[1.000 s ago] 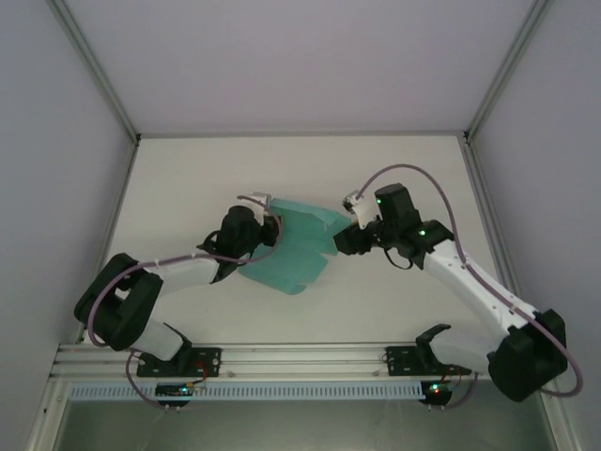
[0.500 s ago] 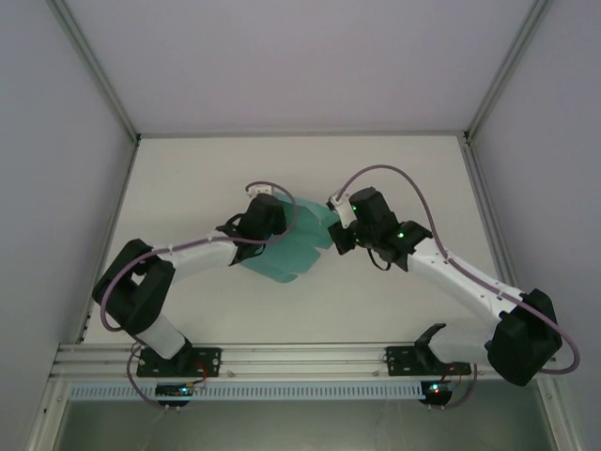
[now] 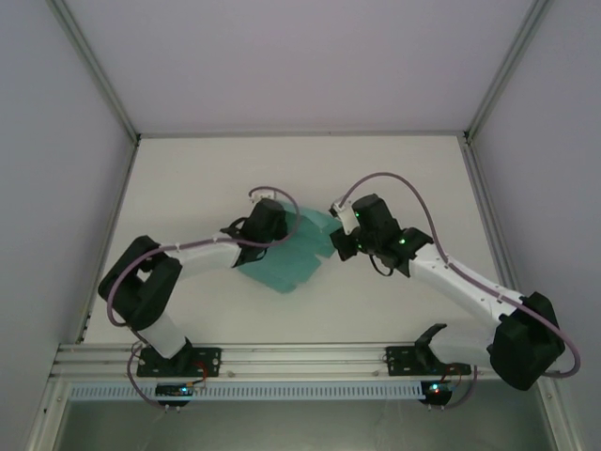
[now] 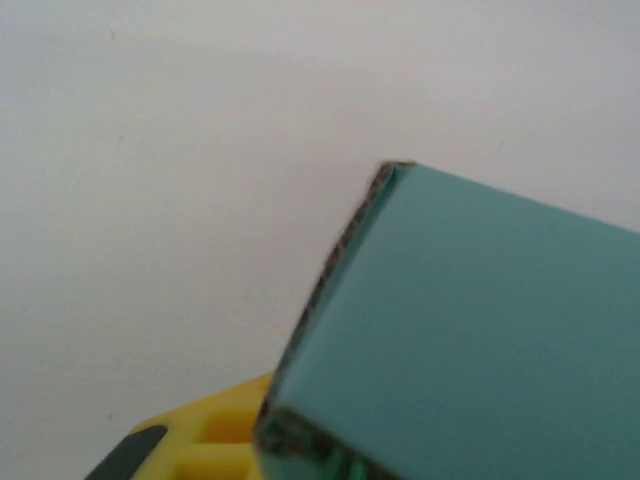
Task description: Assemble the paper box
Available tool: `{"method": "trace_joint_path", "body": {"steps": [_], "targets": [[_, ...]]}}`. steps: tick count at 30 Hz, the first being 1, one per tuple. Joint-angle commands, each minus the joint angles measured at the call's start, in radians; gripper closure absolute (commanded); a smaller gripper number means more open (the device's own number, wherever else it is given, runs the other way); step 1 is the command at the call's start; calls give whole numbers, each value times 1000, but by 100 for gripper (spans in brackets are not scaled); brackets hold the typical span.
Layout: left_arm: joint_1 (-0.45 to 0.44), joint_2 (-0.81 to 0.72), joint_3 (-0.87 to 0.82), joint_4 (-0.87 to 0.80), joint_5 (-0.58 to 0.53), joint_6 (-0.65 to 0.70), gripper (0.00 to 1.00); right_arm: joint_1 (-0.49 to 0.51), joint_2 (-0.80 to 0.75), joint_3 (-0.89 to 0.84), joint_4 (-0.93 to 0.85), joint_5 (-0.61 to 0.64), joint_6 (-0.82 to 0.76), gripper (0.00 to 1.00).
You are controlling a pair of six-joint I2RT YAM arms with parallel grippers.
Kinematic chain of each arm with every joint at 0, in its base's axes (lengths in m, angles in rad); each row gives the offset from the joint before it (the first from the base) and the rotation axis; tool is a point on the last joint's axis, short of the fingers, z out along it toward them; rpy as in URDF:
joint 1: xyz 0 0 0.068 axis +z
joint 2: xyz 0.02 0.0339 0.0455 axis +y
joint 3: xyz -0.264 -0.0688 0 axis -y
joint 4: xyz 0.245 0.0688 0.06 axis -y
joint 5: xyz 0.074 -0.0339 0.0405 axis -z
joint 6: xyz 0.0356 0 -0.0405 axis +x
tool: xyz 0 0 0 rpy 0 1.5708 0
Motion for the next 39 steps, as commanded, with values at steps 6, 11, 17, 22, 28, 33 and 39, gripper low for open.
{"method": "trace_joint_path", "body": {"steps": [6, 11, 17, 22, 28, 33, 39], "targets": [[73, -32, -177, 166, 138, 163, 67, -50, 12, -114, 57, -154, -100, 100], [74, -52, -215, 225, 217, 176, 50, -62, 43, -130, 60, -177, -110, 100], [73, -74, -219, 253, 242, 164, 43, -73, 68, -125, 64, -196, -118, 100], [73, -86, -221, 283, 275, 164, 36, -87, 79, -125, 57, -194, -119, 100], [74, -54, -200, 249, 226, 176, 46, -92, 80, -125, 58, -196, -119, 100], [73, -43, -204, 252, 209, 184, 68, -105, 81, -126, 52, -203, -128, 100], [64, -13, -188, 263, 194, 207, 95, -125, 86, -121, 57, -184, -110, 91]]}}
